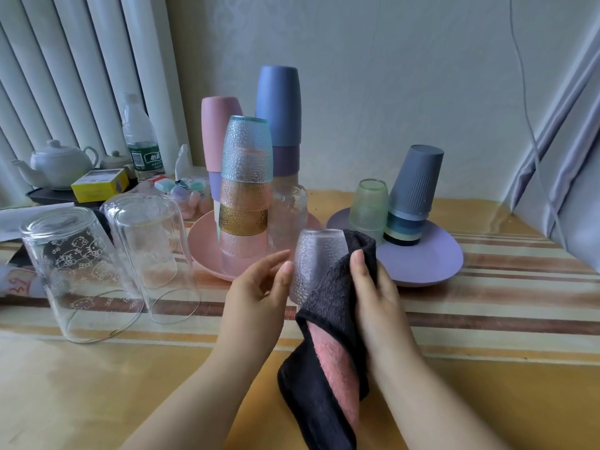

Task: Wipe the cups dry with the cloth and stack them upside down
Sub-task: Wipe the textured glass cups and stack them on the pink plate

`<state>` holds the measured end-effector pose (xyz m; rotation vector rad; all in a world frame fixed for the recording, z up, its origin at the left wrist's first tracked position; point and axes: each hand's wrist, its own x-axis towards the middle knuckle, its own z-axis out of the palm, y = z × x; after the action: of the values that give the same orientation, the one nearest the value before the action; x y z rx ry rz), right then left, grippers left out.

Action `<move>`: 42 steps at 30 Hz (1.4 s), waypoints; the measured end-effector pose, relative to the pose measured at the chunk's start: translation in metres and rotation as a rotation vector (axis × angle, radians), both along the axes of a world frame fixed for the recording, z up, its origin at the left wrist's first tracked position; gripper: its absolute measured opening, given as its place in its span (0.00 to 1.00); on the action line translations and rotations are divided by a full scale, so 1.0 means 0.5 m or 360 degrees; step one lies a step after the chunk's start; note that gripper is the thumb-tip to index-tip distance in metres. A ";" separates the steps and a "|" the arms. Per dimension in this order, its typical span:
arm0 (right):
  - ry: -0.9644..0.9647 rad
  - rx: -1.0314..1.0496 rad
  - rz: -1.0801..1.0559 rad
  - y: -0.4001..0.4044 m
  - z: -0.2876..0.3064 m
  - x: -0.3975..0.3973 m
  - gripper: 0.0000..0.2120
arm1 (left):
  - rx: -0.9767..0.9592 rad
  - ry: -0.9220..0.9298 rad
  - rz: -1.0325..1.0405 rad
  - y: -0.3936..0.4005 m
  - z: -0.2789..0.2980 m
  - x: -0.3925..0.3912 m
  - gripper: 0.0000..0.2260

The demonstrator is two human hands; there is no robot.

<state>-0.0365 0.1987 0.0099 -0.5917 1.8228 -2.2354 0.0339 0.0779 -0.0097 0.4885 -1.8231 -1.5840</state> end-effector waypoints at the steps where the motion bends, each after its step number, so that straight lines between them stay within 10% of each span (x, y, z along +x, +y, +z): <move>1: 0.0053 0.0018 -0.0020 -0.003 -0.002 0.001 0.14 | -0.0074 0.0009 0.0052 0.004 0.002 0.002 0.14; 23: 0.0076 -0.0027 0.0172 -0.008 -0.006 0.005 0.18 | 0.0573 -0.0006 -0.0875 0.014 0.028 0.020 0.42; 29: 0.0033 0.0010 0.0229 -0.008 -0.008 -0.002 0.17 | 0.0394 -0.0077 -0.0845 0.000 0.041 0.030 0.31; 42: 0.0477 0.0597 0.0020 0.004 -0.023 -0.023 0.08 | -0.1028 -0.0506 0.0768 -0.040 0.065 0.053 0.33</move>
<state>-0.0479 0.2008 -0.0015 -0.8916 2.2958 -1.7982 0.0602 0.0581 0.0228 0.8169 -2.1065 -0.5721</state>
